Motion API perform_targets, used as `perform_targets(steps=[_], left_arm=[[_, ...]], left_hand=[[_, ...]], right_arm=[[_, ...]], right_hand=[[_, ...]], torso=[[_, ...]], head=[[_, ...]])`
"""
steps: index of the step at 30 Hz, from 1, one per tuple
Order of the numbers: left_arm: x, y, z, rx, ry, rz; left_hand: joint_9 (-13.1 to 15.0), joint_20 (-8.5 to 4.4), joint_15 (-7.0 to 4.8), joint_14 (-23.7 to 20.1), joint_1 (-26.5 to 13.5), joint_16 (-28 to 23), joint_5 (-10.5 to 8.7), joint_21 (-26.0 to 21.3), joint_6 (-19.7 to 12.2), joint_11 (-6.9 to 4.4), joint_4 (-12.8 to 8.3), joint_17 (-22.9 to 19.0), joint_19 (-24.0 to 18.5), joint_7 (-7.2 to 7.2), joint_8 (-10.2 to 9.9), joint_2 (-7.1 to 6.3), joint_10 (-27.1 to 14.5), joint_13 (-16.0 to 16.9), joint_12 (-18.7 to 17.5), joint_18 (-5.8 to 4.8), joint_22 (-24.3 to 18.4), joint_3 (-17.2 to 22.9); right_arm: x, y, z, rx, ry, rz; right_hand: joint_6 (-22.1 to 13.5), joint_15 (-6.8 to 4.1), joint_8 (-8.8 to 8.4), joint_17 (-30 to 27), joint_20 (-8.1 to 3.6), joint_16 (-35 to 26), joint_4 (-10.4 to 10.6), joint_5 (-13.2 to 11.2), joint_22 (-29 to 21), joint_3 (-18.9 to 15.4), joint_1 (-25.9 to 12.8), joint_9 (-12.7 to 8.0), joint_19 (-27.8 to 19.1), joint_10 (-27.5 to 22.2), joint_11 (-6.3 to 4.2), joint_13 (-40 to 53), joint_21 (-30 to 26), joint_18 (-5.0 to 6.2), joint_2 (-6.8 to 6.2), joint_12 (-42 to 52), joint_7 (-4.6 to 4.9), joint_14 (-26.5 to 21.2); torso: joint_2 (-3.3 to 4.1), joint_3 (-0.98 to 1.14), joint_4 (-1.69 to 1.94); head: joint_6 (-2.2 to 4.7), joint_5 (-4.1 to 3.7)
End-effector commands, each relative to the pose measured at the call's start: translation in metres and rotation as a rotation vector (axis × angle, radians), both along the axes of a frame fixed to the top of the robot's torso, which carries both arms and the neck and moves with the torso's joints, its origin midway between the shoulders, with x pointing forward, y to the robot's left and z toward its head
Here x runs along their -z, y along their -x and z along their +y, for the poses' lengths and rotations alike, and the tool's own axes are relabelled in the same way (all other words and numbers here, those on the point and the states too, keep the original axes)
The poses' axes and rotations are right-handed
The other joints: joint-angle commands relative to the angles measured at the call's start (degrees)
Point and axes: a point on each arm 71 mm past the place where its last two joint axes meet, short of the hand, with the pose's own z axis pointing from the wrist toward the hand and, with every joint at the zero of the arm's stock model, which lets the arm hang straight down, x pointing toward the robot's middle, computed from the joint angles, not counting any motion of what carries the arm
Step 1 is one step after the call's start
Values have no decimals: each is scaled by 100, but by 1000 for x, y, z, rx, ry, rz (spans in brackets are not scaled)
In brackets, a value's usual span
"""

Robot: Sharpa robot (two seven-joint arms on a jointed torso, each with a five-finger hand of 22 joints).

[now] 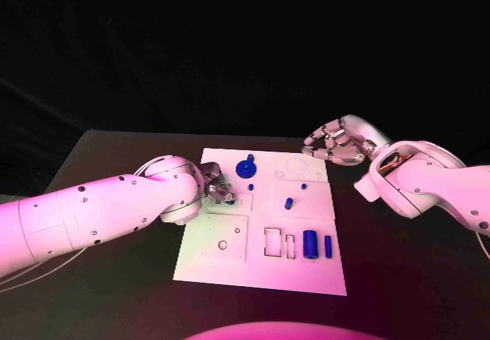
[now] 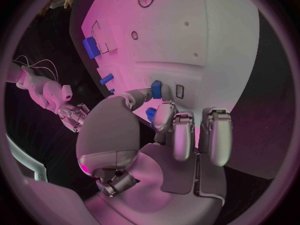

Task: Assemble the parts on the task board

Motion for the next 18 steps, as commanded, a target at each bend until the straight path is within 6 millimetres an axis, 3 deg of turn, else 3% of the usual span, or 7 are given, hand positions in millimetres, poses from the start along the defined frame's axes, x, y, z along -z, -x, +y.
perform_targets(steps=[1, 8, 18], left_arm=[[13, 7, -2, 5, -37, 94], [13, 6, -2, -1, -40, 90], [13, 5, -2, -1, -44, 84]], left_hand=[[19, -47, -37, 612, -92, 14, 6, 14, 230, -16, 62, 1508, 607, -169, -45, -12, 25, 27, 47, -85, 1507, -130], [40, -58, -48, 612, -144, 14, 4, 14, 276, -26, 189, 1508, 607, -182, -61, -14, 40, 66, 84, -85, 1507, -374], [81, -70, -57, 612, -112, 14, 10, 14, 325, -30, 462, 1508, 607, -189, -109, 59, 51, 115, 130, -85, 1507, -1032]], right_arm=[[0, 1, 1, -16, 8, -3], [0, 1, 1, -15, 8, -4], [0, 1, 1, -14, 8, -5]], right_hand=[[-11, -51, 22, 657, 1, -35, -6, 28, 661, -31, -18, 10, -20, -30, 3, -5, -40, 56, 19, -18, -17, 381], [-13, -51, 22, 657, 1, -36, -6, 29, 658, -36, -23, 9, -22, -33, 3, -9, -45, 57, 18, -21, -17, 381], [-15, -51, 22, 654, 1, -38, -4, 29, 657, -41, -31, 9, -23, -36, 4, -13, -48, 58, 15, -23, -17, 380]], torso=[[-1, -2, 2], [0, -5, -1], [0, -3, 1]], head=[[-1, -8], [5, -6], [5, -11]])
